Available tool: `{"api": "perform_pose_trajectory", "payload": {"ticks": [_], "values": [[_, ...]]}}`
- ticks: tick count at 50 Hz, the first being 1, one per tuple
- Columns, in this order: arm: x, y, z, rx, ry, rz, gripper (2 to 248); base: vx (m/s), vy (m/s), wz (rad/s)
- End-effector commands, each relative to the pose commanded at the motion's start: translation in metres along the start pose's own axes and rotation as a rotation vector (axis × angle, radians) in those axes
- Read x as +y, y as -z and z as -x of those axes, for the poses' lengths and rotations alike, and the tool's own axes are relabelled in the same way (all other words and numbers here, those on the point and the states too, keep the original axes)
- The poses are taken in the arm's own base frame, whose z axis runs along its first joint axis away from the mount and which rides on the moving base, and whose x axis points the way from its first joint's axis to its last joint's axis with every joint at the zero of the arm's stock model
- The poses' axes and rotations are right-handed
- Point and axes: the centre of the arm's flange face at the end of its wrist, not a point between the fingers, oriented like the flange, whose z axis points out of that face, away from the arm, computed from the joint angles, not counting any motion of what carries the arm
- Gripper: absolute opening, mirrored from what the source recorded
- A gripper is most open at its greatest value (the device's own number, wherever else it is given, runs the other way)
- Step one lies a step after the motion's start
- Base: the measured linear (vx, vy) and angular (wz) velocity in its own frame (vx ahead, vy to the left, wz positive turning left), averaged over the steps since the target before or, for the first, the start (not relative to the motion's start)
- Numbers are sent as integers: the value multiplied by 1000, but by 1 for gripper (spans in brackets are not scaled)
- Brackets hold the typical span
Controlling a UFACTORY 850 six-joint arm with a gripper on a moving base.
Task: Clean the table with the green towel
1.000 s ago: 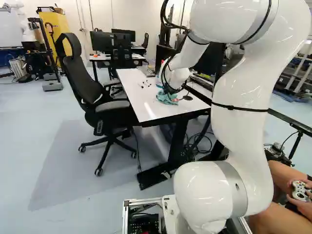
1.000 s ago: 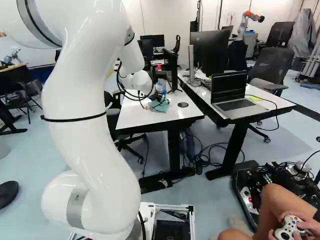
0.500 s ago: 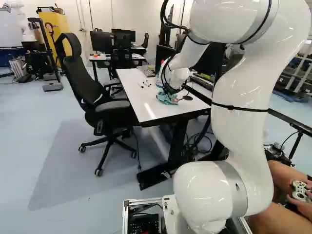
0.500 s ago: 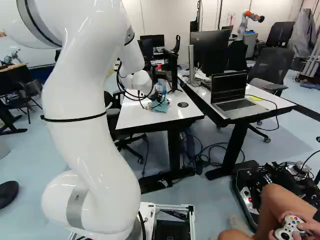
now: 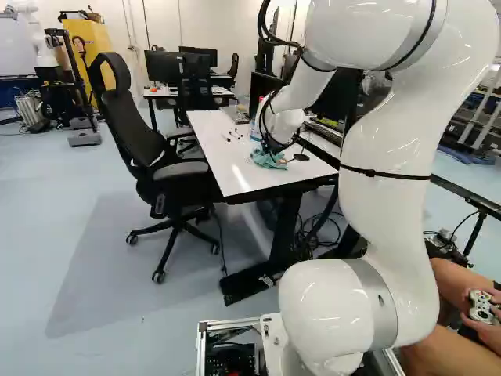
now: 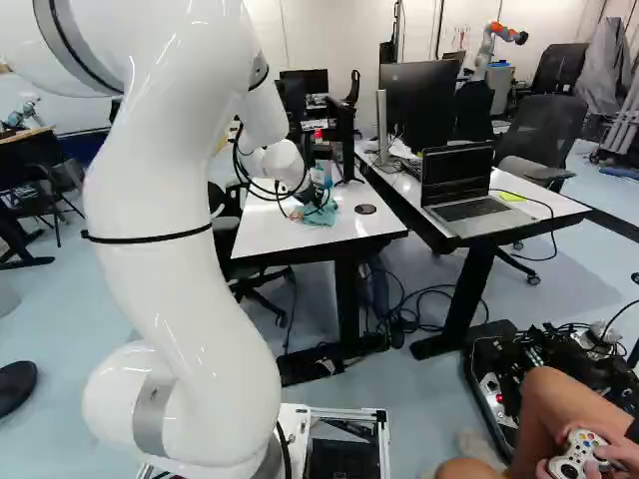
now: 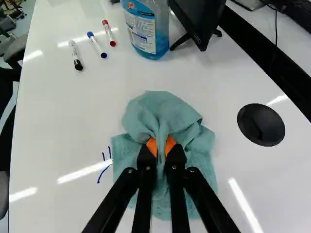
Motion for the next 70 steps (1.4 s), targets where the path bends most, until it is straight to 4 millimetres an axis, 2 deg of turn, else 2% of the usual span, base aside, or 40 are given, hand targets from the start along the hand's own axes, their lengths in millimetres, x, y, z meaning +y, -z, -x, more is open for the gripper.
{"api": "perform_pose_trajectory", "payload": {"ticks": [40,58,70], "values": [[-1,-1,1,-20,1,-1,38,0,0,0],[-26,-16,-11,-11,31,-29,38,0,0,0],[-46,-17,-11,-10,55,-52,38,0,0,0]]}}
